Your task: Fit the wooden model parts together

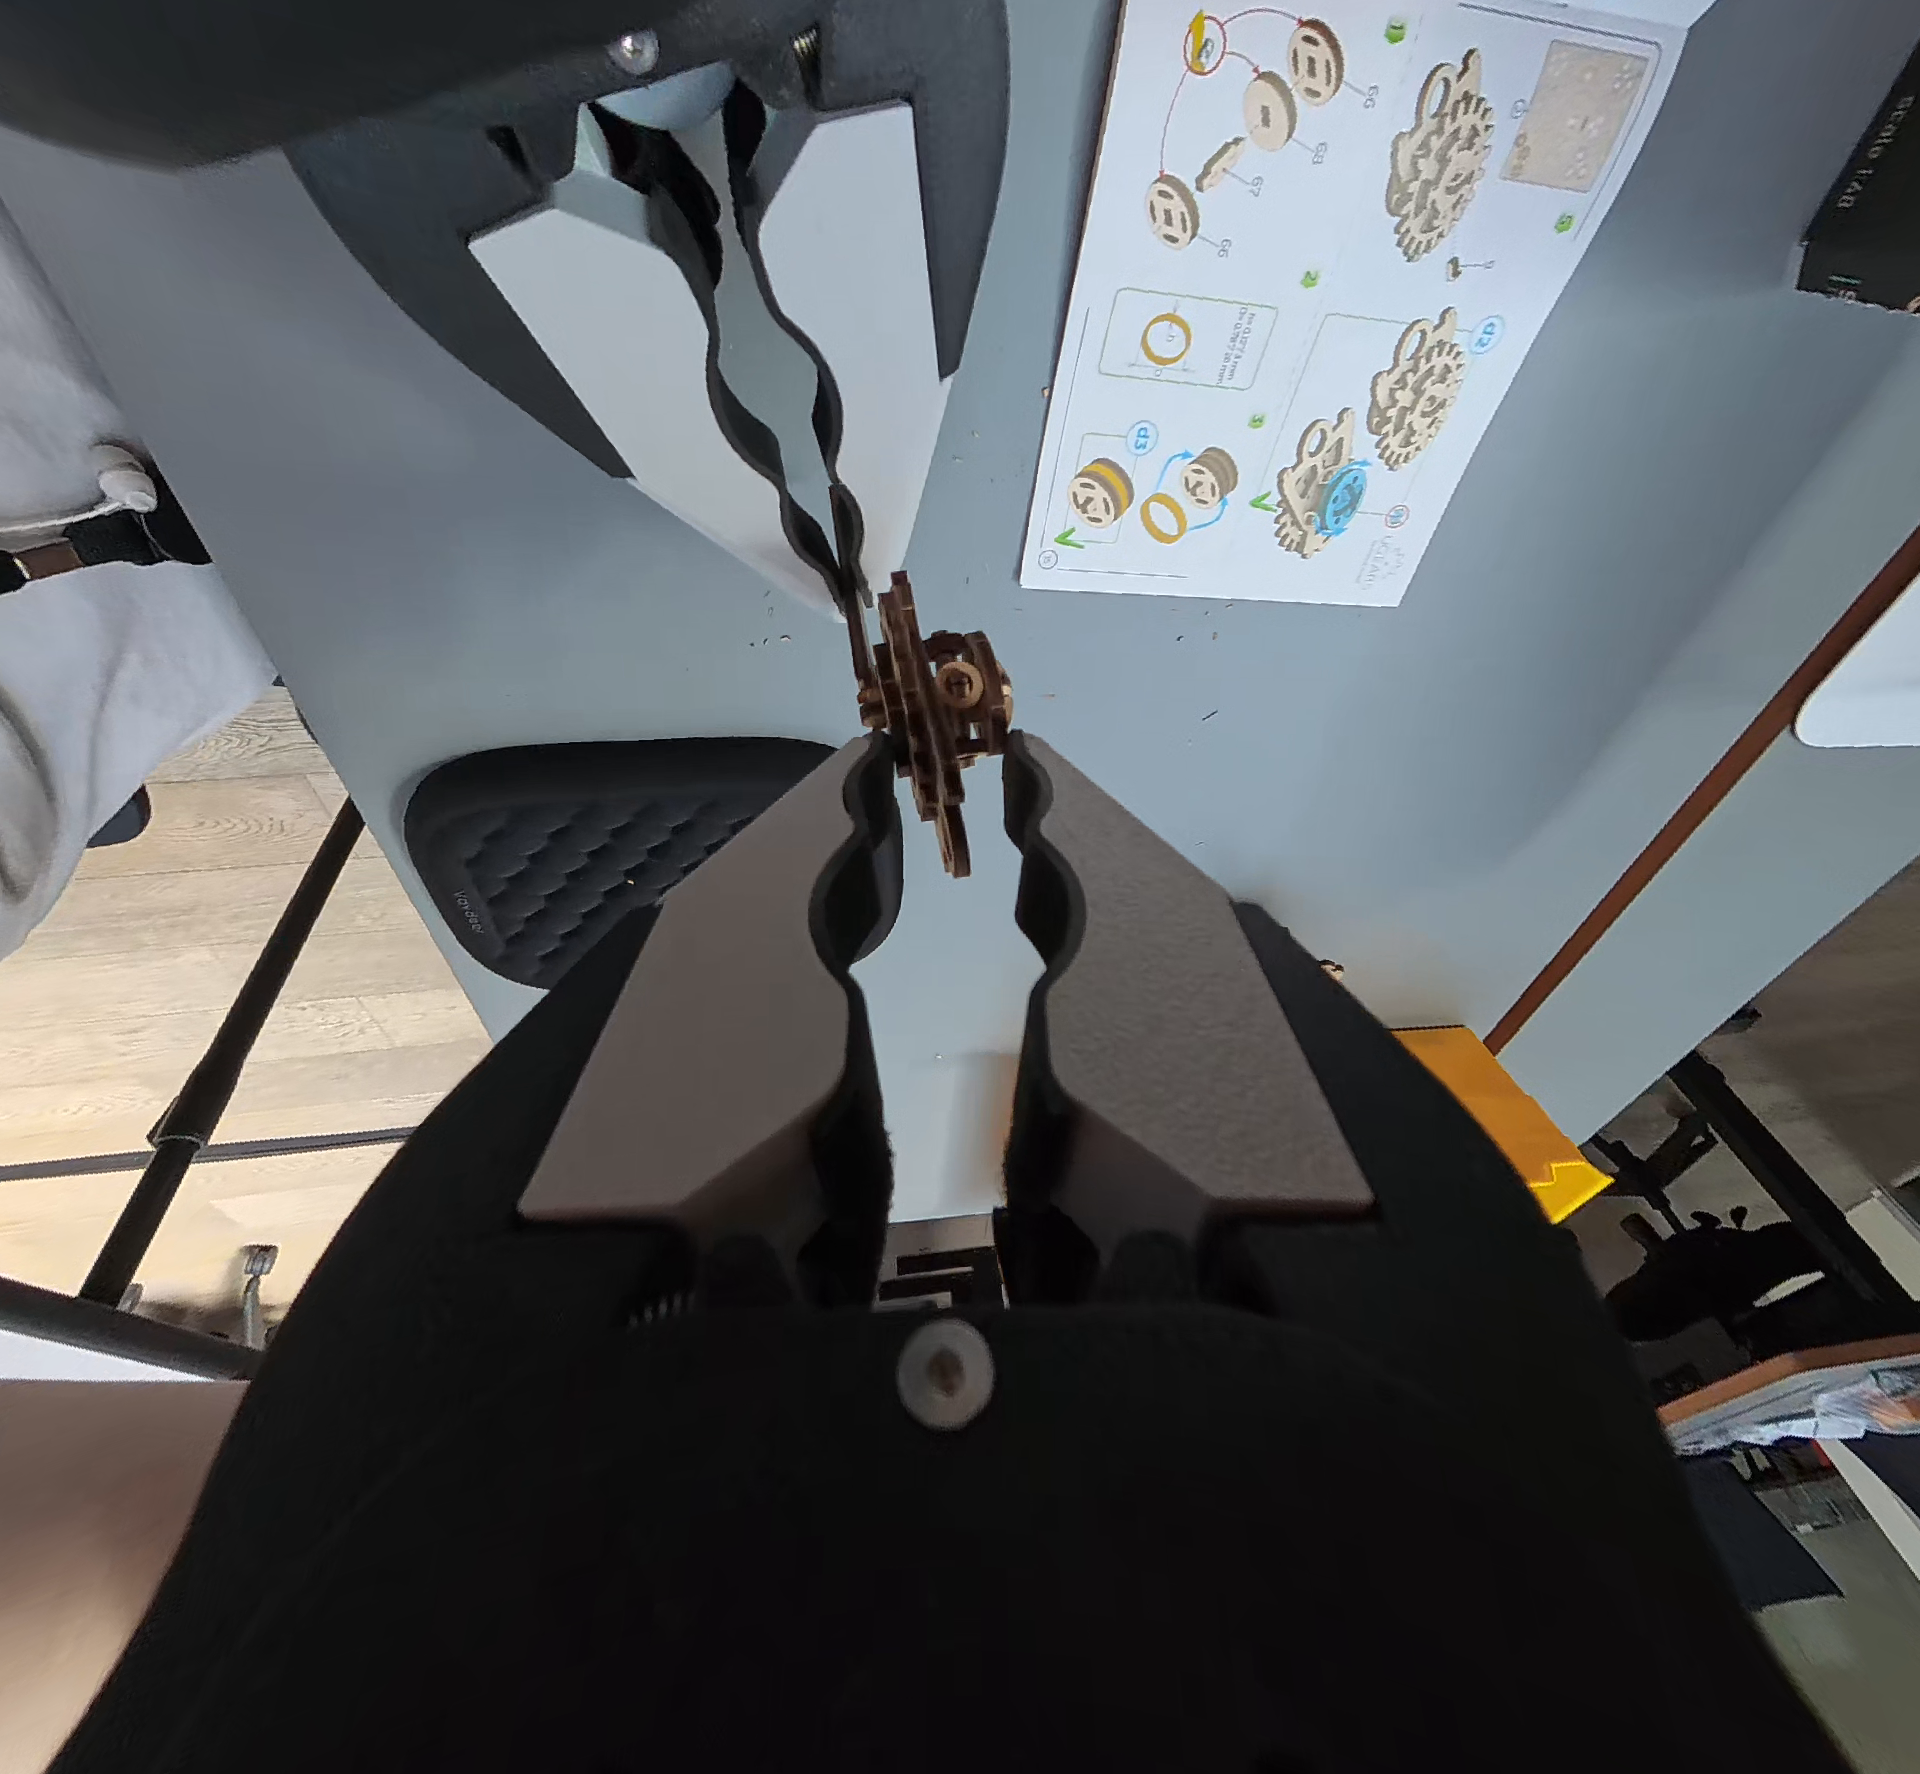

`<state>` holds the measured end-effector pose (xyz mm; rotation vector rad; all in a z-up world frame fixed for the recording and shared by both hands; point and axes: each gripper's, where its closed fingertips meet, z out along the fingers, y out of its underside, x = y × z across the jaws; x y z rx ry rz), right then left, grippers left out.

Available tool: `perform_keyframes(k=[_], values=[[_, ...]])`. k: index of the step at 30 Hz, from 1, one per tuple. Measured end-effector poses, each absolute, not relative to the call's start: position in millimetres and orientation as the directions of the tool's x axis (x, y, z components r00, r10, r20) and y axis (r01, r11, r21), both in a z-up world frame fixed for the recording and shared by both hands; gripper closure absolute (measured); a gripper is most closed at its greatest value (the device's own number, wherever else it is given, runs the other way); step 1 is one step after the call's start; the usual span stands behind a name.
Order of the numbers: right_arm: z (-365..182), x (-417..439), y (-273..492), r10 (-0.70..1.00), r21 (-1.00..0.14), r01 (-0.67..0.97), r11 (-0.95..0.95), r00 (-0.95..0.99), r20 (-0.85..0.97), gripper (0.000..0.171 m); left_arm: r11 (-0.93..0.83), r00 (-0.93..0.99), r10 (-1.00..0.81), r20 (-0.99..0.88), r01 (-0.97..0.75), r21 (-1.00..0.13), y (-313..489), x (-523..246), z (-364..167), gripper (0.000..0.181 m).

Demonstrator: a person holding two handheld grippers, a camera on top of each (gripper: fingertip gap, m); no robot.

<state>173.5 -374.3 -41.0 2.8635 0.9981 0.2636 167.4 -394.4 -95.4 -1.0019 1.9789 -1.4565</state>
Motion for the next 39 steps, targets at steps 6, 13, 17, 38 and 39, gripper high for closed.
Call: perform_keyframes(k=[6, 13, 17, 38, 39], values=[[-49.0, 162.3, -377.0, 0.633, 0.115, 0.625, -0.772, 0.773, 0.045, 0.150, 0.174, -0.659, -0.746, 0.094, -0.330, -0.928, -404.5, 154.3, -102.2, 0.181], [-49.4, 155.7, -385.5, 0.539, -0.028, 0.546, -0.837, 0.814, -0.215, 0.150, 0.089, -0.706, -0.660, 0.254, -0.410, -0.908, -410.8, 137.4, -96.3, 0.181], [-54.8, 155.4, -391.9, 0.491, -0.047, 0.505, -0.862, 0.808, -0.324, 0.150, 0.104, -0.719, -0.638, 0.276, -0.436, -0.894, -415.4, 133.1, -99.4, 0.181], [-68.6, 157.6, -404.2, 0.328, 0.053, 0.432, -0.900, 0.752, -0.572, 0.151, 0.113, -0.718, -0.583, 0.380, -0.535, -0.837, -423.9, 123.4, -113.9, 0.181], [-68.8, 157.8, -405.2, 0.322, 0.064, 0.434, -0.899, 0.752, -0.575, 0.151, 0.112, -0.718, -0.588, 0.373, -0.529, -0.841, -423.5, 124.0, -113.3, 0.181]])
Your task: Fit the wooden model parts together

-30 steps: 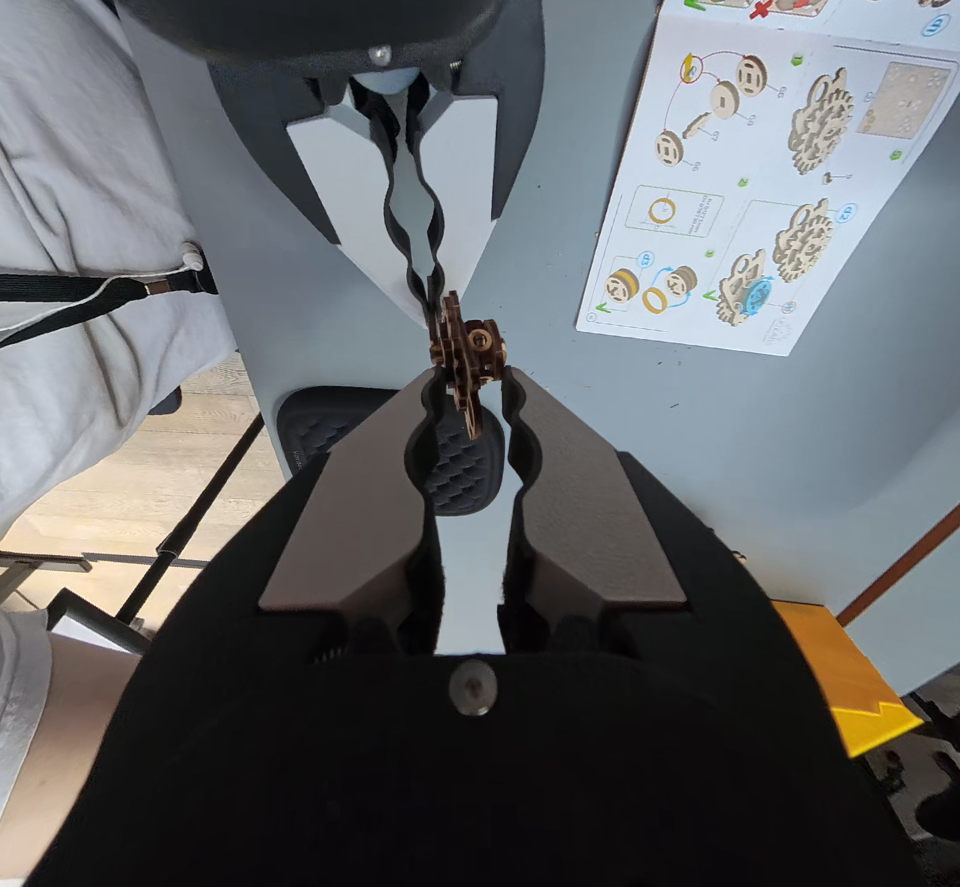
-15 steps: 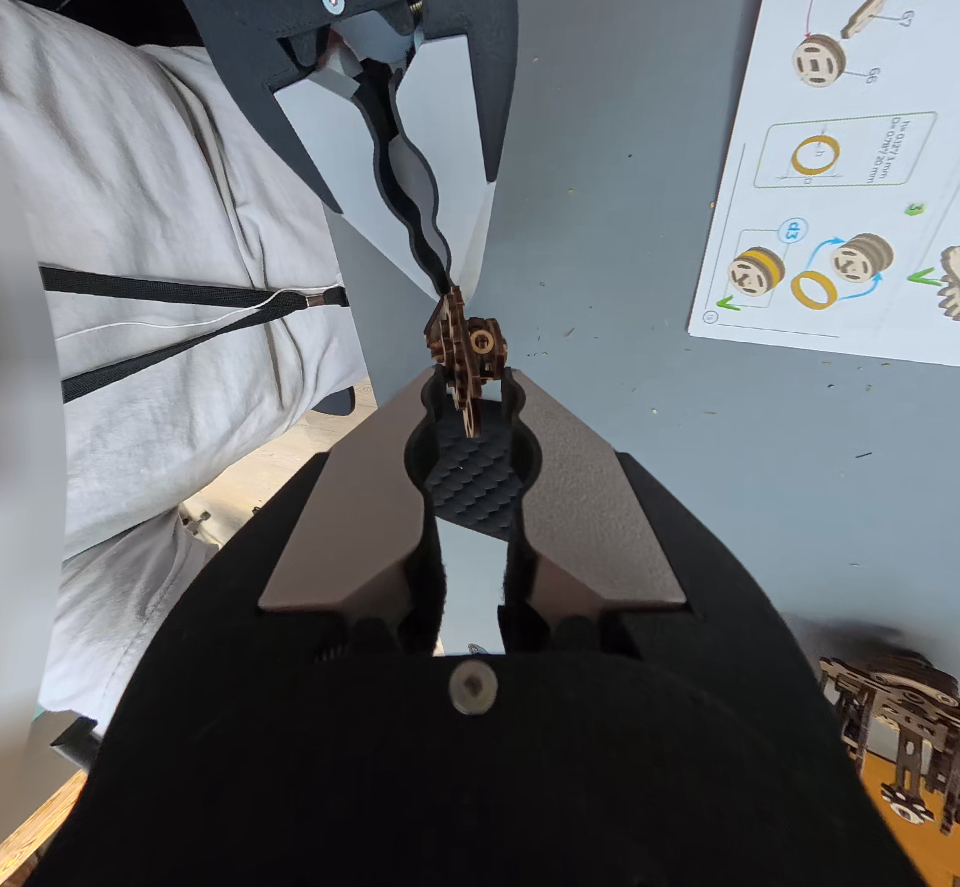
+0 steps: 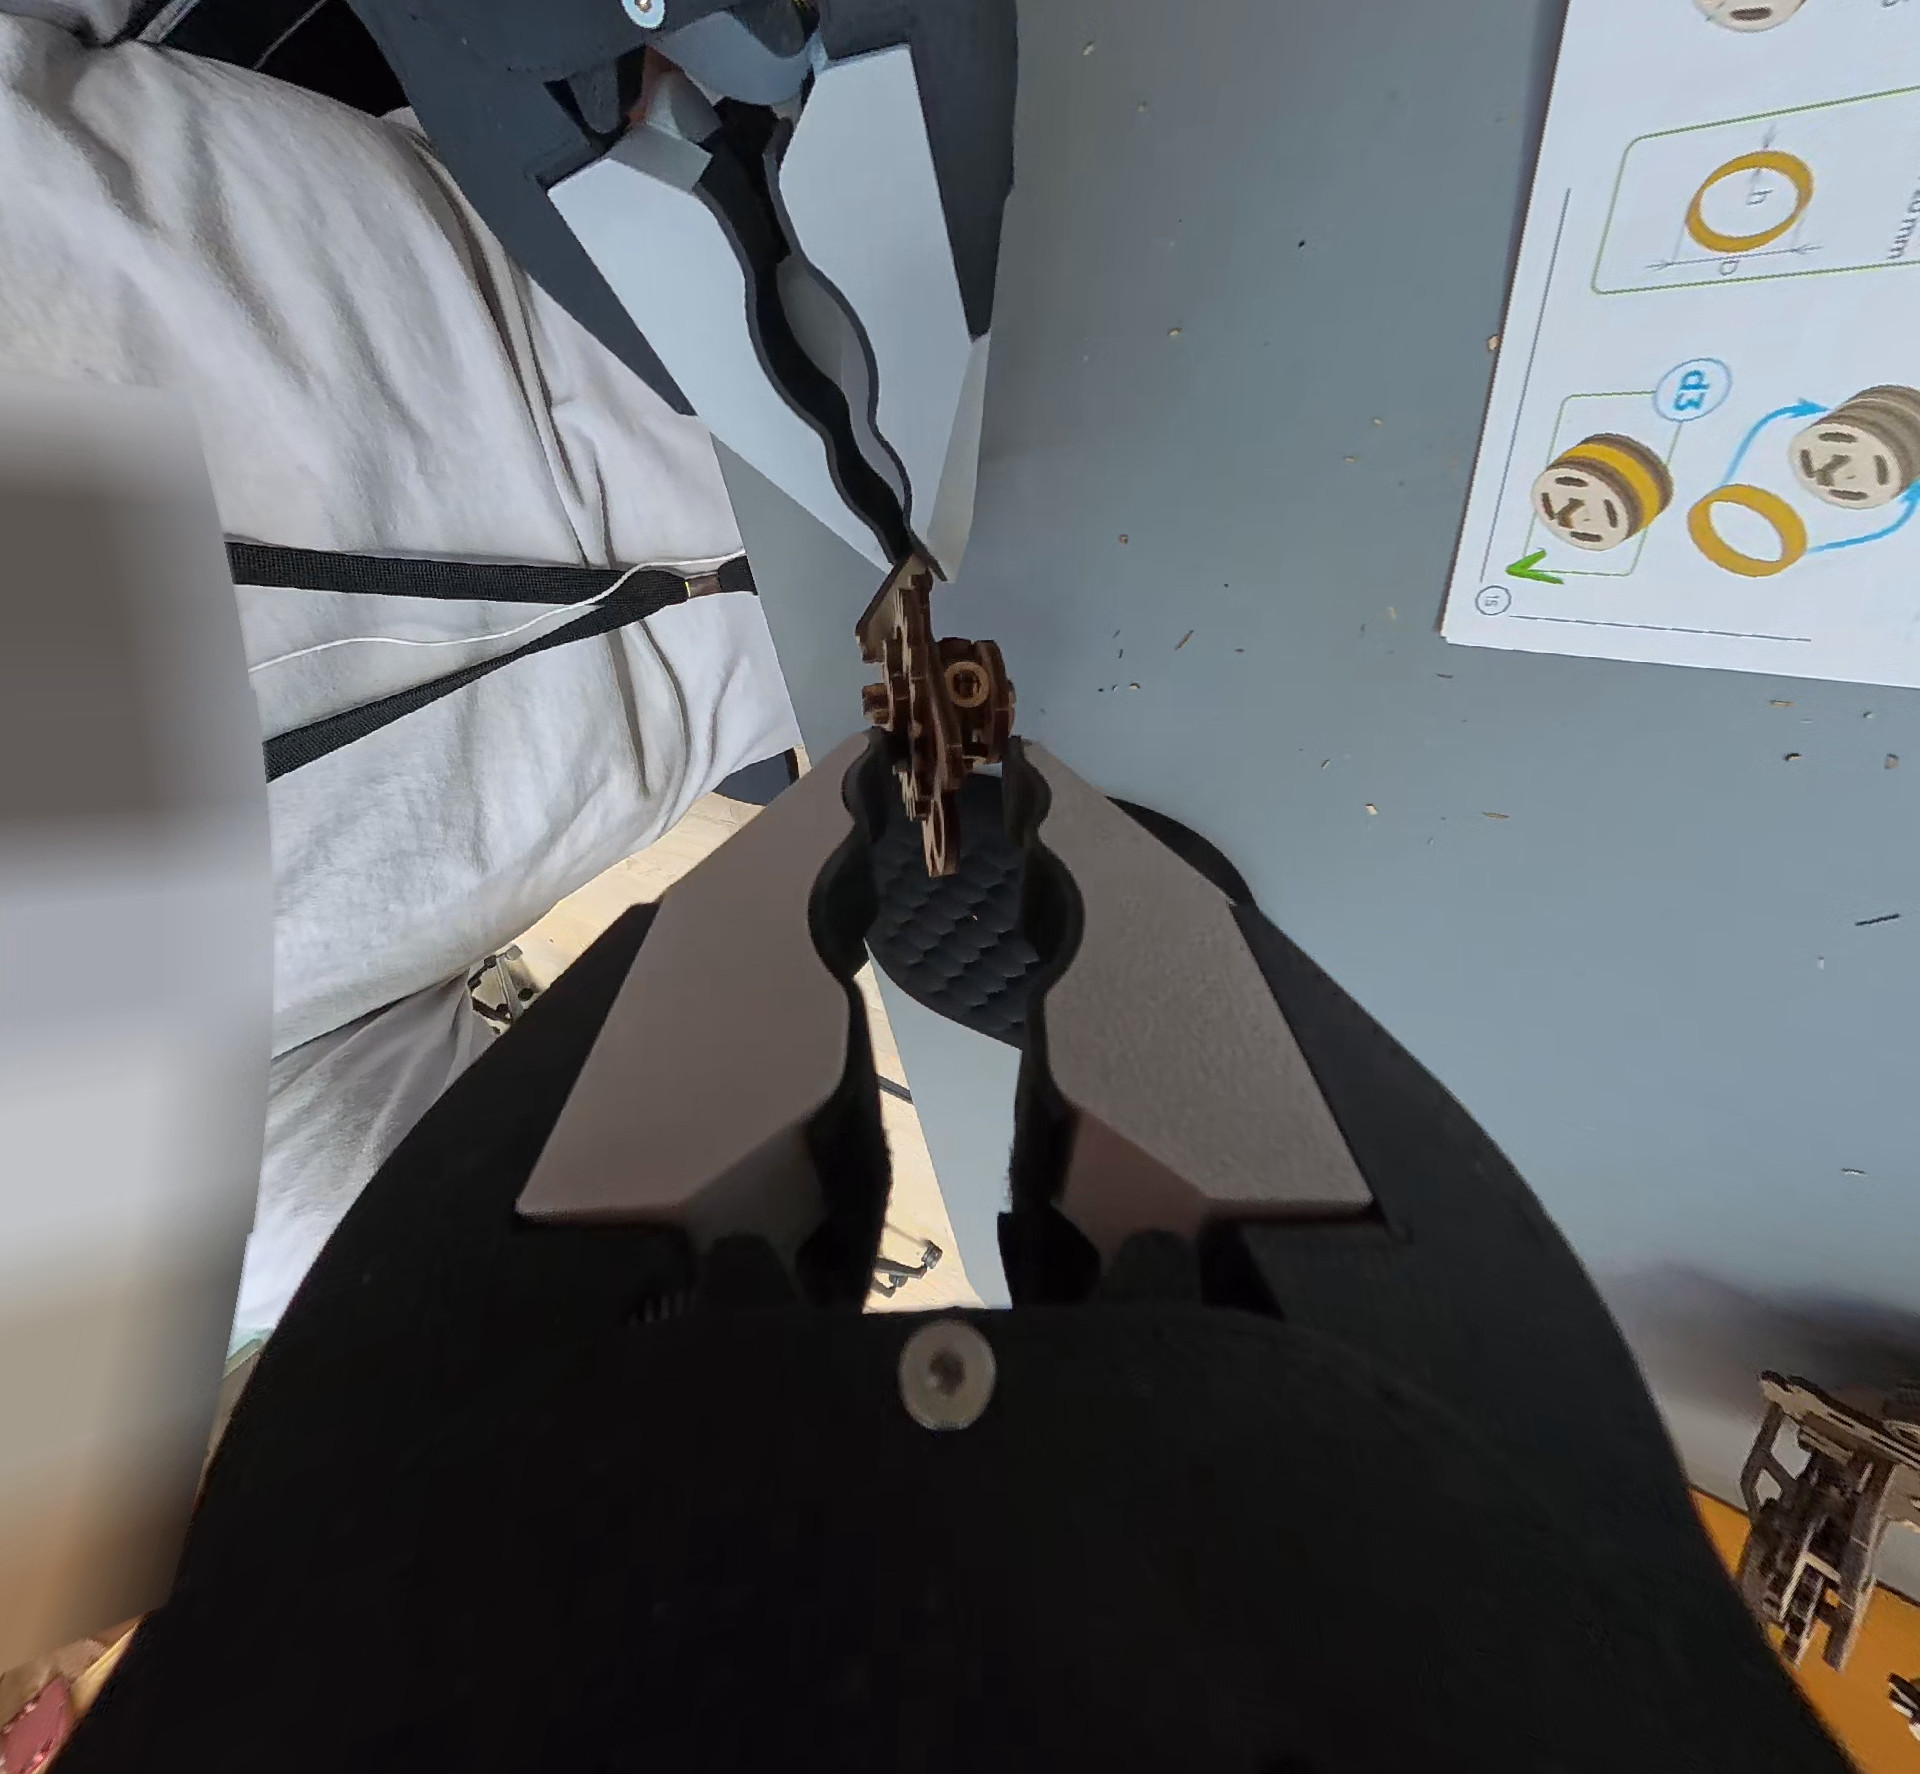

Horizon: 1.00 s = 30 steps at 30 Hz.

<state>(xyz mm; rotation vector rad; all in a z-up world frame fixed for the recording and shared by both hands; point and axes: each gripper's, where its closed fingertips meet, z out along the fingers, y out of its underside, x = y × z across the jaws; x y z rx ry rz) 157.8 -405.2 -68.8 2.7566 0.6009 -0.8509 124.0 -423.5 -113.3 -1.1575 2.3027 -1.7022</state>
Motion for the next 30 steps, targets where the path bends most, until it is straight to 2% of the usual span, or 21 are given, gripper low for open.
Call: perform_keyframes(k=[3, 11, 18, 23, 30], values=[[-67.5, 158.1, -404.9, 0.311, 0.070, 0.432, -0.899, 0.744, -0.591, 0.151, 0.084, -0.719, -0.600, 0.352, -0.494, -0.865, -419.5, 127.1, -105.7, 0.181], [-63.0, 156.8, -415.6, 0.241, 0.015, 0.384, -0.923, 0.608, -0.757, 0.151, -0.098, -0.732, -0.521, 0.439, -0.460, -0.883, -404.1, 122.7, -70.7, 0.181], [-114.3, 152.5, -443.2, 0.193, 0.080, 0.435, -0.897, 0.548, -0.814, 0.151, -0.080, -0.712, -0.514, 0.478, -0.515, -0.853, -399.5, 120.8, -77.2, 0.181], [-143.8, 149.6, -453.0, 0.277, 0.087, 0.548, -0.832, 0.546, -0.790, 0.151, -0.047, -0.711, -0.516, 0.477, -0.533, -0.845, -401.3, 119.2, -83.9, 0.181], [-148.8, 149.9, -434.9, 0.461, -0.065, 0.607, -0.792, 0.524, -0.716, 0.151, -0.027, -0.712, -0.512, 0.480, -0.546, -0.838, -401.5, 116.6, -87.1, 0.181]])
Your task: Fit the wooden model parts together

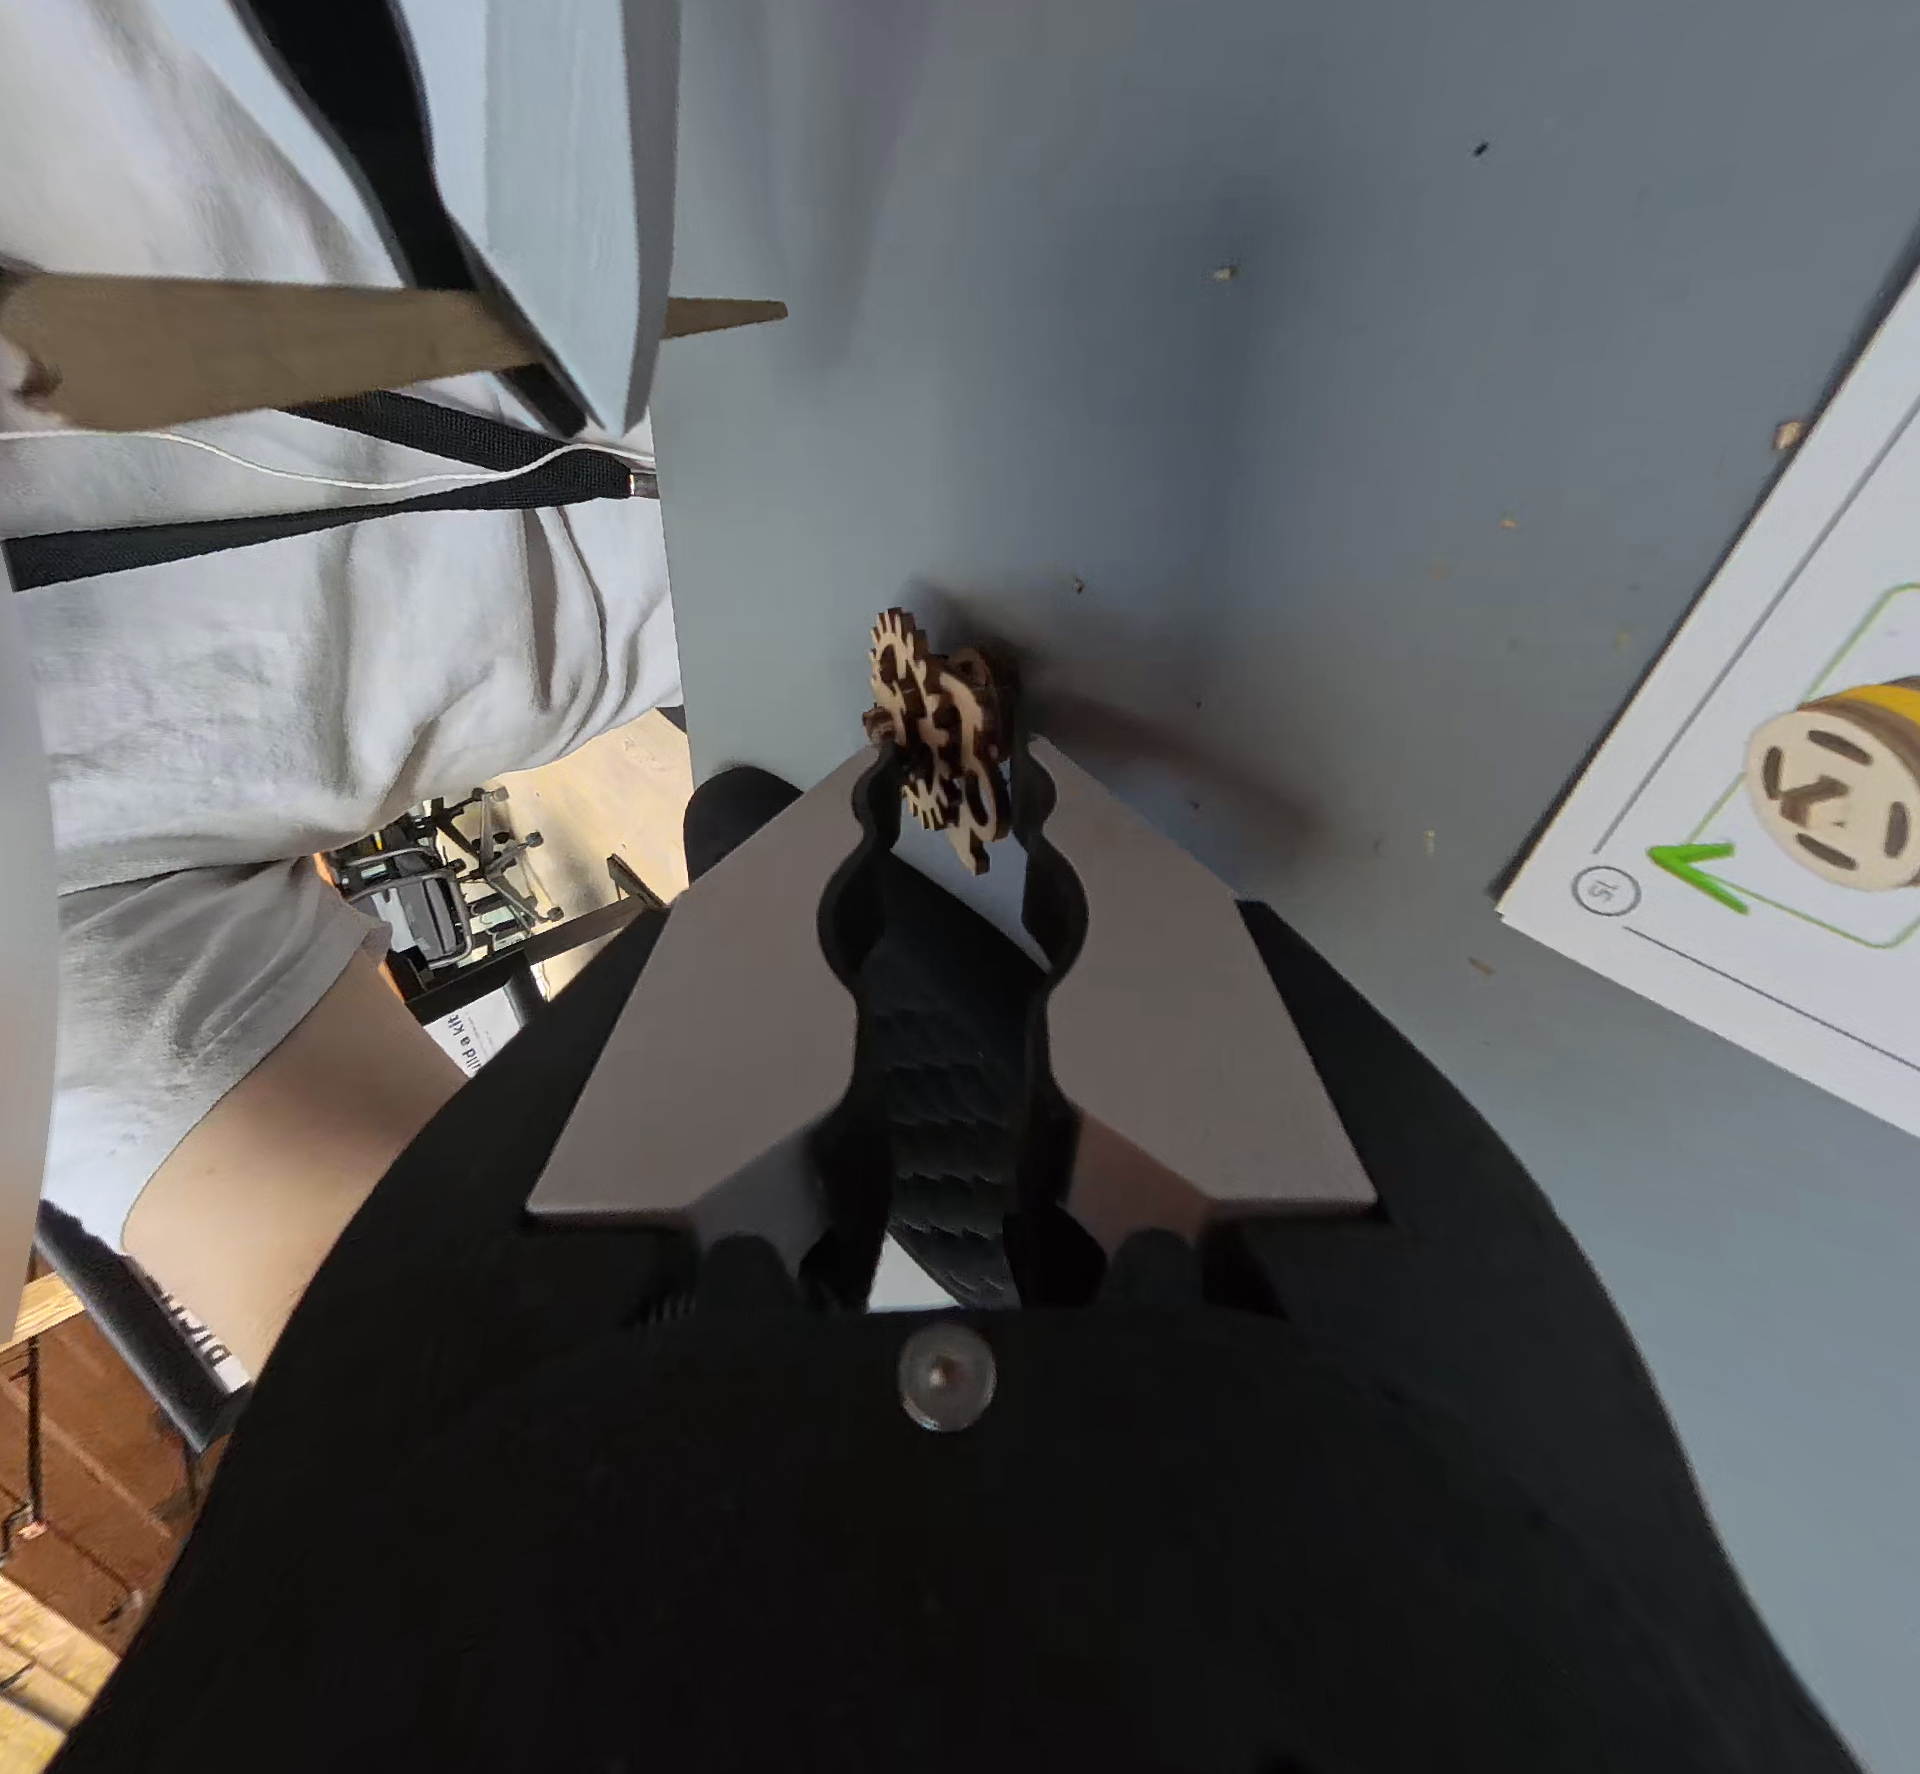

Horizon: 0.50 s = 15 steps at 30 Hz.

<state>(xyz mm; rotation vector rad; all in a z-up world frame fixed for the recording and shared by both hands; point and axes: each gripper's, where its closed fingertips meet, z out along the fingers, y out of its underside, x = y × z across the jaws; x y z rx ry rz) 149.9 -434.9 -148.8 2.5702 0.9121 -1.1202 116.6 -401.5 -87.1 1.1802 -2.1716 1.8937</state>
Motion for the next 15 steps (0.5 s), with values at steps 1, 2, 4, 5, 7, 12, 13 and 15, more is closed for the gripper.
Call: perform_keyframes(k=[1, 2, 4, 5, 7, 12, 13, 15], values=[[-146.7, 150.2, -432.8, 0.487, -0.100, 0.608, -0.788, 0.515, -0.705, 0.154, -0.025, -0.714, -0.510, 0.480, -0.546, -0.838, -401.7, 116.0, -86.9, 0.181], [-147.1, 153.0, -428.1, 0.523, -0.136, 0.606, -0.783, 0.525, -0.671, 0.150, -0.024, -0.716, -0.506, 0.480, -0.545, -0.838, -402.0, 115.3, -86.3, 0.181], [-145.3, 158.8, -416.9, 0.572, -0.210, 0.579, -0.788, 0.561, -0.599, 0.146, -0.020, -0.718, -0.506, 0.477, -0.543, -0.839, -402.1, 114.4, -85.7, 0.181], [-143.4, 163.0, -411.5, 0.590, -0.247, 0.561, -0.790, 0.588, -0.553, 0.142, -0.018, -0.718, -0.511, 0.472, -0.541, -0.841, -401.5, 114.4, -85.3, 0.181], [-136.0, 172.0, -401.8, 0.616, -0.345, 0.510, -0.788, 0.658, -0.432, 0.141, -0.019, -0.718, -0.520, 0.462, -0.531, -0.847, -399.4, 114.5, -83.5, 0.181], [-101.1, 176.8, -398.1, 0.618, -0.675, 0.442, -0.590, 0.786, -0.026, 0.139, -0.058, -0.698, -0.548, 0.462, -0.519, -0.853, -389.2, 118.7, -77.7, 0.181], [-92.1, 171.4, -397.1, 0.584, -0.754, 0.393, -0.527, 0.812, 0.016, 0.135, -0.063, -0.691, -0.556, 0.462, -0.519, -0.853, -387.0, 119.8, -78.0, 0.181], [-93.5, 164.7, -405.2, 0.522, -0.807, 0.333, -0.488, 0.852, 0.036, 0.135, -0.077, -0.678, -0.564, 0.472, -0.526, -0.847, -384.0, 122.1, -79.2, 0.181]])
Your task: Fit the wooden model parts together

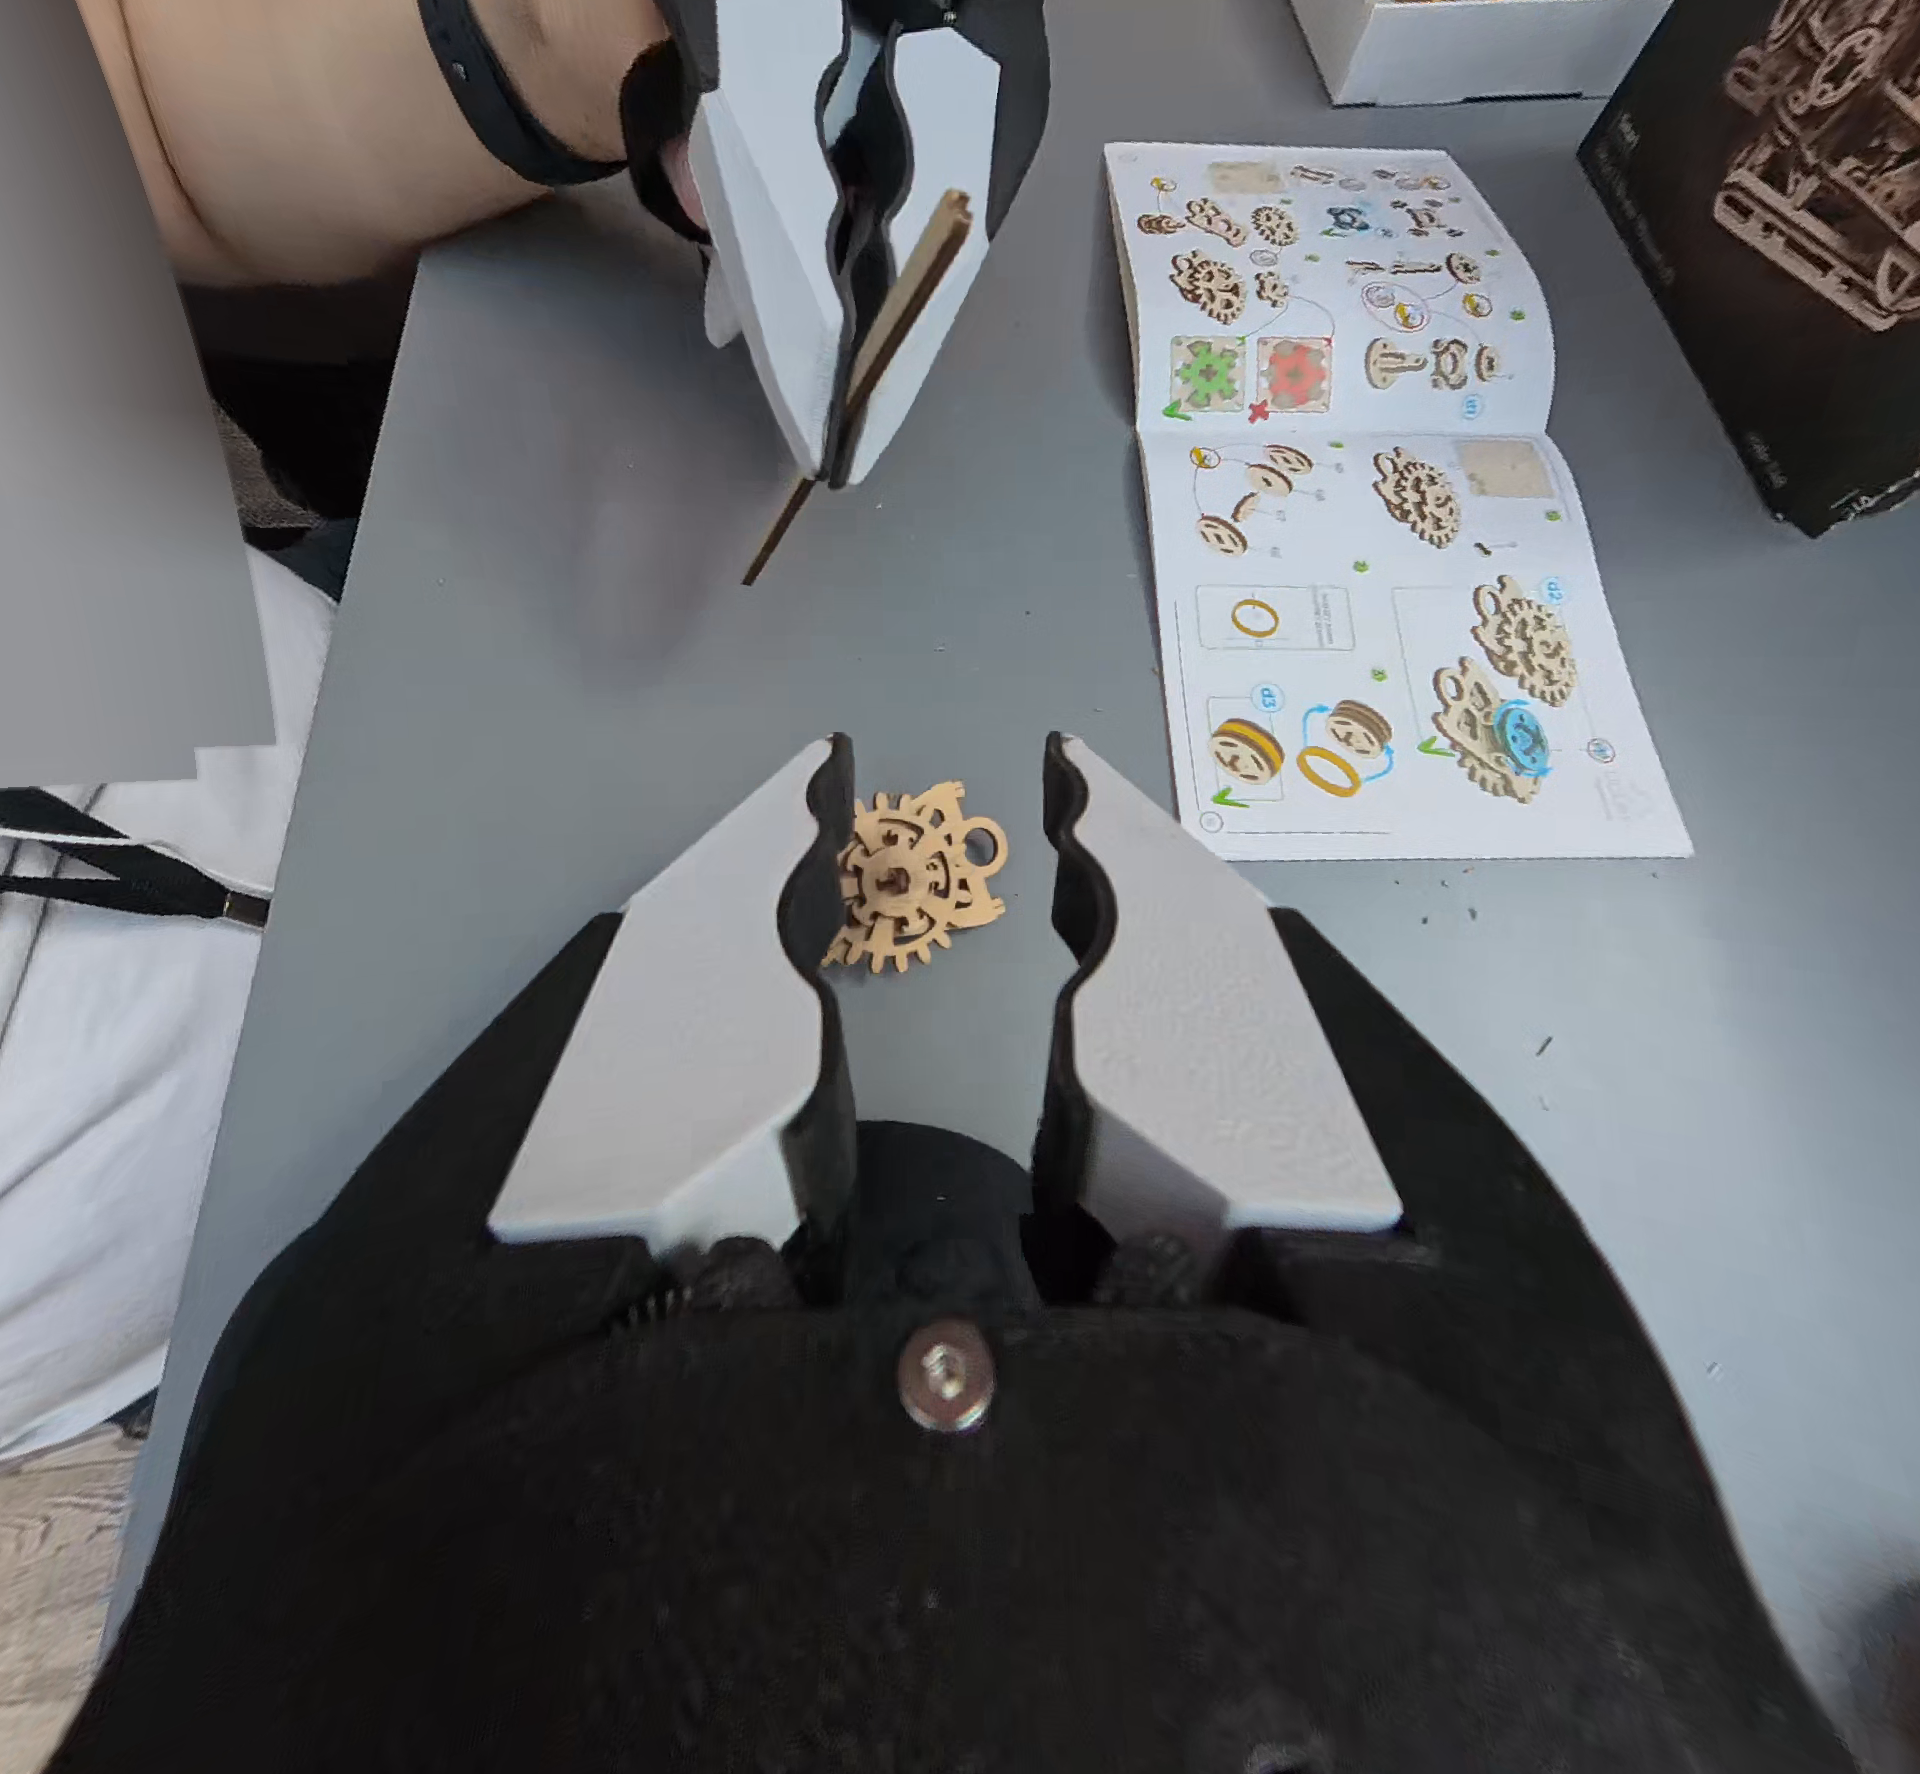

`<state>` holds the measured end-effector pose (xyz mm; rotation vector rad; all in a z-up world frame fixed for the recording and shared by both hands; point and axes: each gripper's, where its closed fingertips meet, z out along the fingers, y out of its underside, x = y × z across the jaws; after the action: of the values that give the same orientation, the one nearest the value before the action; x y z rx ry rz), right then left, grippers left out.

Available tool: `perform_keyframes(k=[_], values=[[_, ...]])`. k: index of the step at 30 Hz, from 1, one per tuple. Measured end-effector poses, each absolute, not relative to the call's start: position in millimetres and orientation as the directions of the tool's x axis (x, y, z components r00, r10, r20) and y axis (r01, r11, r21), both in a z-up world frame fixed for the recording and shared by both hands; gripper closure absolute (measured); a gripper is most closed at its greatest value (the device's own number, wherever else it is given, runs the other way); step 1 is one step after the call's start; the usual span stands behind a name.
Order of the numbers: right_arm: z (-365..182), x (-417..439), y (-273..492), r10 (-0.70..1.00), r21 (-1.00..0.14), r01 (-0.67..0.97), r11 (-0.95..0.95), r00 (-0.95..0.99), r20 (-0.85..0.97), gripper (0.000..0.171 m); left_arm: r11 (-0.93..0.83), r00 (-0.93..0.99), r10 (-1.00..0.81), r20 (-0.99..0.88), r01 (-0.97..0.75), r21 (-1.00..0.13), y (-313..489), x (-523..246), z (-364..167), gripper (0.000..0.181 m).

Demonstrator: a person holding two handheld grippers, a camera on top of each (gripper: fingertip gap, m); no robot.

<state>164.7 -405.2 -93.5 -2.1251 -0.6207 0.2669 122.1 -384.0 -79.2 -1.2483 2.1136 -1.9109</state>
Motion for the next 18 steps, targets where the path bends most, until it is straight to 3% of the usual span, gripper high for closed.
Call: perform_keyframes(k=[4, 7, 18], values=[[-112.9, 162.4, -423.8, 0.500, -0.832, 0.329, -0.447, 0.863, 0.073, 0.160, -0.078, -0.667, -0.561, 0.490, -0.547, -0.833, -384.3, 123.4, -85.0, 0.181], [-122.8, 161.2, -430.8, 0.547, -0.826, 0.301, -0.476, 0.837, -0.010, 0.159, -0.063, -0.667, -0.561, 0.491, -0.557, -0.828, -386.3, 123.6, -89.2, 0.181], [-128.7, 161.6, -429.4, 0.732, -0.779, 0.477, -0.406, 0.680, 0.034, 0.160, -0.055, -0.650, -0.549, 0.526, -0.599, -0.799, -388.5, 125.9, -102.1, 0.181]])
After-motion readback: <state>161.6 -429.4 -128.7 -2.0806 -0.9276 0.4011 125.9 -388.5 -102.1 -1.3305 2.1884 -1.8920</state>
